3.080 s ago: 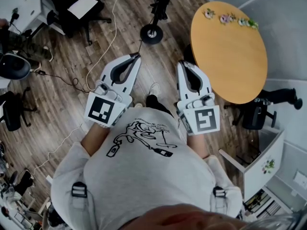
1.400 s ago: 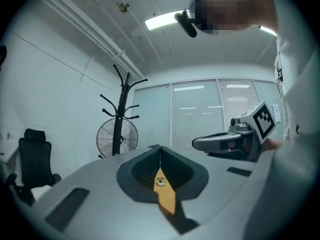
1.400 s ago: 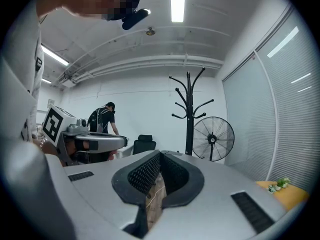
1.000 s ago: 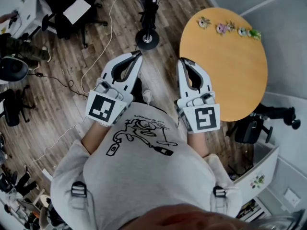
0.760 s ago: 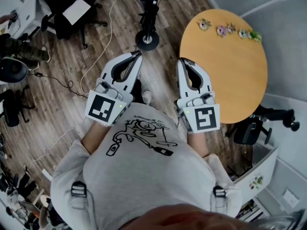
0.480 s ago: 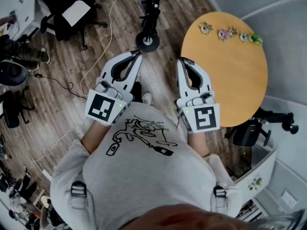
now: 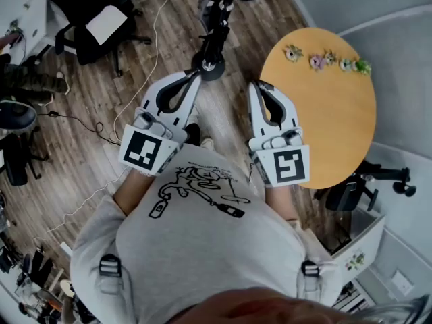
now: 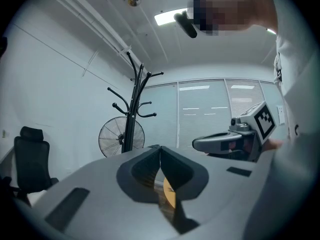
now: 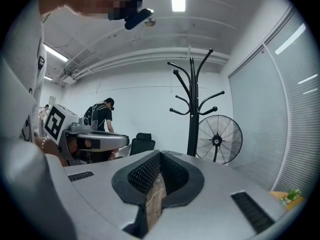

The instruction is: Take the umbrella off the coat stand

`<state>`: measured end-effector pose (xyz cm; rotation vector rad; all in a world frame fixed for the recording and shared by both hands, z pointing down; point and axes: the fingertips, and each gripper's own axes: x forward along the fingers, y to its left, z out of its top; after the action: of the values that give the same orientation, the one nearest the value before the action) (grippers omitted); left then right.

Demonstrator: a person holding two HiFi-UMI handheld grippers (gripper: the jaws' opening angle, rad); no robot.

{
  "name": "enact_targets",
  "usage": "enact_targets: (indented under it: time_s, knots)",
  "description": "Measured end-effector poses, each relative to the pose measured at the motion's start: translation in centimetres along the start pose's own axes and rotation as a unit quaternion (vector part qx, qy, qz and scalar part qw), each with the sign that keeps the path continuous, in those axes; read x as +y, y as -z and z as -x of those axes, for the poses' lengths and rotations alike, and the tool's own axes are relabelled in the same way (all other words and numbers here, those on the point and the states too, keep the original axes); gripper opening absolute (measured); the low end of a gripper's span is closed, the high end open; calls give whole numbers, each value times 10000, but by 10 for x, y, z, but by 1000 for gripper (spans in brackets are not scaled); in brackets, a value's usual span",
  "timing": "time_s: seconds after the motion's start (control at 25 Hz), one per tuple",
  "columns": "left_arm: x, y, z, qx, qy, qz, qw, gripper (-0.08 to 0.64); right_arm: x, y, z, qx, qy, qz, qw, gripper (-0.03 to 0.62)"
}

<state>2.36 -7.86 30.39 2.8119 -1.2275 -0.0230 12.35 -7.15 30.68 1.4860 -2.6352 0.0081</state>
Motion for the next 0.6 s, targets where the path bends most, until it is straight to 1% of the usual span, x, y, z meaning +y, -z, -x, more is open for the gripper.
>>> enact_targets:
  time_s: [0.2,0.6]
  knots:
    - [31,-3,-18,18,48,76,10000,9,-8,-6,-35,25,31,48,10000,15]
    - [86,-16,-35,-73,140,54,9999,8,-9,-19,-91,50,97,186,9998,15]
